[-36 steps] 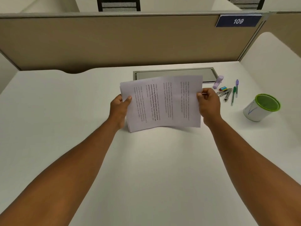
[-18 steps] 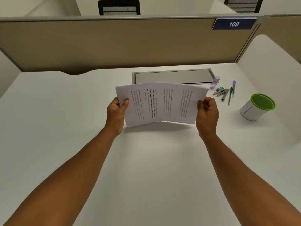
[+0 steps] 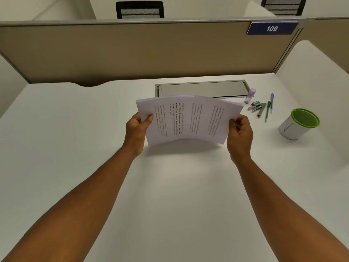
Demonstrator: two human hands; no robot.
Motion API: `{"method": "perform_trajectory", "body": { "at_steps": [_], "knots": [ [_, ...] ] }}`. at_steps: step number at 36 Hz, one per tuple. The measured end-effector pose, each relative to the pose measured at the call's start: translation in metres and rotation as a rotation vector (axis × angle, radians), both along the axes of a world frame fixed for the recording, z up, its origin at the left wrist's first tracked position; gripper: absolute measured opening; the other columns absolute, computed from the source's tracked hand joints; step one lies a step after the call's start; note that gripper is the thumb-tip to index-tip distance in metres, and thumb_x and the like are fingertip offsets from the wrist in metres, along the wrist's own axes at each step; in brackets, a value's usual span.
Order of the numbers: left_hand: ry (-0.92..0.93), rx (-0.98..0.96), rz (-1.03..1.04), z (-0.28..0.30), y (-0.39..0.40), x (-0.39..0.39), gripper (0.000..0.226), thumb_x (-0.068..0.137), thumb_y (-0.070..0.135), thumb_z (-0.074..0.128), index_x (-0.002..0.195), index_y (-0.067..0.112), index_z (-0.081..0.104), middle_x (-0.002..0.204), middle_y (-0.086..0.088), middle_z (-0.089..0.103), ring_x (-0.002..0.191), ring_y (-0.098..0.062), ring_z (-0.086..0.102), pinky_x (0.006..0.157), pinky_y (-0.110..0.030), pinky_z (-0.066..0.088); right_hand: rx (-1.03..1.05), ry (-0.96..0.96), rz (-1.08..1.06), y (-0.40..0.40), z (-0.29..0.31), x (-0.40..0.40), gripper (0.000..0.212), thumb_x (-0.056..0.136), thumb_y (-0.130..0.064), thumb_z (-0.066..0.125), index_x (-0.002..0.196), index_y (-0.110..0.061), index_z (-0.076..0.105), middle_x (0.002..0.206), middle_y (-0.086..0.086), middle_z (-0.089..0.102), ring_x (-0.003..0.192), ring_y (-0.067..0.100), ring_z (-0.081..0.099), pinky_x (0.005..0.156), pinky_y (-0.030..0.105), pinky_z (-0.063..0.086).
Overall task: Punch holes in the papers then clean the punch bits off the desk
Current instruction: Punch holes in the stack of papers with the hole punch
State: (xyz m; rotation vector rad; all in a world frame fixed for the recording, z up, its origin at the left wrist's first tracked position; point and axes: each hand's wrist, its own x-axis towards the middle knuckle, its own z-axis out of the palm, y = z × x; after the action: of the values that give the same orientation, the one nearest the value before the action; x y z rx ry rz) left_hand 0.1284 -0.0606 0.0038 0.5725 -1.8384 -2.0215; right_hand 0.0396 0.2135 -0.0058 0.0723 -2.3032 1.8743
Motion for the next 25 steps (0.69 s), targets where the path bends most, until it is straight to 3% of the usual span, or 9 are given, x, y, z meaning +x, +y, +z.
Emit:
{"method": "perform_trajectory", "body": {
  "at_steps": [5, 11, 18, 25],
  "knots": [
    [-0.053, 0.029, -0.015, -0.009, -0.002, 0.005, 0.015, 0.095, 0.019, 0.062, 0.106, 0.027, 0.067, 0.11, -0.002, 0.071, 0.11, -0.029, 0.064, 0.097, -0.048, 0.053, 0.035, -0.033, 0.04, 0.001, -0.011, 0.005, 0.011, 0.102, -0.019, 0.046, 0.108, -0.015, 0.055, 0.103, -0.003, 0.065, 0.095, 0.012, 0.065, 0.066, 0.013, 0.052],
    [-0.021, 0.041, -0.008, -0.001, 0.002, 0.002, 0.017, 0.098, 0.017, 0.056, 0.107, 0.028, 0.066, 0.108, 0.001, 0.071, 0.104, -0.02, 0.066, 0.093, -0.041, 0.055, 0.071, -0.011, -0.007, 0.0, -0.006, 0.0, 0.012, 0.102, -0.018, 0.045, 0.108, -0.016, 0.055, 0.107, 0.002, 0.065, 0.098, 0.018, 0.065, 0.078, 0.028, 0.058],
    [-0.054, -0.012, -0.052, -0.004, 0.0, 0.001, 0.018, 0.098, 0.018, 0.057, 0.111, 0.029, 0.063, 0.114, -0.002, 0.069, 0.11, -0.025, 0.064, 0.098, -0.046, 0.053, 0.098, -0.051, 0.051, -0.002, -0.015, 0.004, 0.016, 0.103, -0.02, 0.045, 0.114, -0.015, 0.054, 0.108, 0.001, 0.065, 0.099, 0.017, 0.066, 0.069, 0.015, 0.052],
    [-0.045, -0.022, -0.028, 0.0, -0.004, -0.001, 0.016, 0.099, 0.02, 0.056, 0.112, 0.027, 0.063, 0.113, -0.001, 0.069, 0.11, -0.024, 0.064, 0.095, -0.043, 0.054, 0.102, -0.03, 0.035, -0.006, -0.009, -0.001, 0.017, 0.103, -0.02, 0.043, 0.114, -0.015, 0.054, 0.109, 0.001, 0.065, 0.099, 0.015, 0.065, 0.072, 0.019, 0.054]
  ]
}}
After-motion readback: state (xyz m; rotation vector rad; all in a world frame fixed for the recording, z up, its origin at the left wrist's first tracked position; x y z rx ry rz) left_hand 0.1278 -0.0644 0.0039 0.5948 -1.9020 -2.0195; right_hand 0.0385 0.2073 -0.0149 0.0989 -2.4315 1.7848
